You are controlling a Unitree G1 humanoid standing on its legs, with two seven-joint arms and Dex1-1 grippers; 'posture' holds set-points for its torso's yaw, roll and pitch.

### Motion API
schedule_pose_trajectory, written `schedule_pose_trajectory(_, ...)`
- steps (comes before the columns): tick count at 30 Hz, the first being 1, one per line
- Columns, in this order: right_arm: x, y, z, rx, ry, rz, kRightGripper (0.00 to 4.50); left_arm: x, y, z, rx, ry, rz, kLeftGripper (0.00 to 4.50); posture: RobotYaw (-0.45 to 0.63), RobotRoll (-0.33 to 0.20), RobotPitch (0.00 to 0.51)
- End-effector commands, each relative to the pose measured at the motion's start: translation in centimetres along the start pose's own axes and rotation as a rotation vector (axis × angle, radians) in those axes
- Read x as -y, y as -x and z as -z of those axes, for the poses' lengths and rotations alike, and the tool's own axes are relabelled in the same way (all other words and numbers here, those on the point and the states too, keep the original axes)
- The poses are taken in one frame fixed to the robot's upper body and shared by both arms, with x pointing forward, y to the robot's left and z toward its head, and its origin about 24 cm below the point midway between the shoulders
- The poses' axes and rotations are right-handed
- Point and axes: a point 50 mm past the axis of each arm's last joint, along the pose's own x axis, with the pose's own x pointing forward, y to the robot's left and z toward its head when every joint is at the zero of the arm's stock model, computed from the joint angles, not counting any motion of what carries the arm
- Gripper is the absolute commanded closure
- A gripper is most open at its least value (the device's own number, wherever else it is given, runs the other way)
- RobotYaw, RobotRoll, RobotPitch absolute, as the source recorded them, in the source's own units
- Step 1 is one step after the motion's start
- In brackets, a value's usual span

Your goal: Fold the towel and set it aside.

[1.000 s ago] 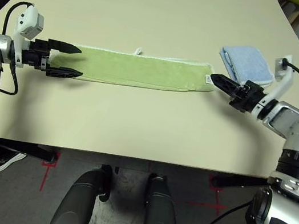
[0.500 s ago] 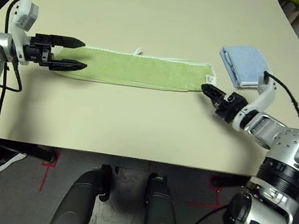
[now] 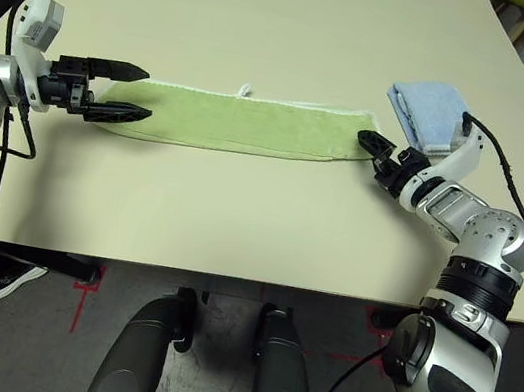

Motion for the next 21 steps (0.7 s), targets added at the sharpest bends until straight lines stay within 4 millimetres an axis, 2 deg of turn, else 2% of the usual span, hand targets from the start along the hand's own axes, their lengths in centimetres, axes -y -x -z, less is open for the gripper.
schedule_pose_trajectory(1, 0.7, 0.0, 0.3, 0.003, -0.016, 0.046, 0.66, 0.2, 0.4, 0.6, -0.040, 0.001, 0.011, 0.00, -0.04, 0.000, 0.219)
schedule_pose_trajectory(12, 1.0, 0.2, 0.6, 0.022, -0.028, 0.063, 4.29, 0.3, 0.5, 0.9, -0.070, 0.001, 0.021, 0.00, -0.04, 0.000, 0.214)
schedule_pose_trajectory(13, 1.0, 0.3, 0.6, 0.025, -0.028, 0.066, 4.44, 0.3, 0.6, 0.9, -0.071, 0.001, 0.021, 0.00, -0.04, 0.000, 0.213)
schedule_pose_trajectory(21, 2.1, 1.7, -0.4, 0.058, -0.005, 0.107, 4.44, 0.3, 0.6, 0.9, -0.066, 0.001, 0.012, 0.00, -0.05, 0.000, 0.212)
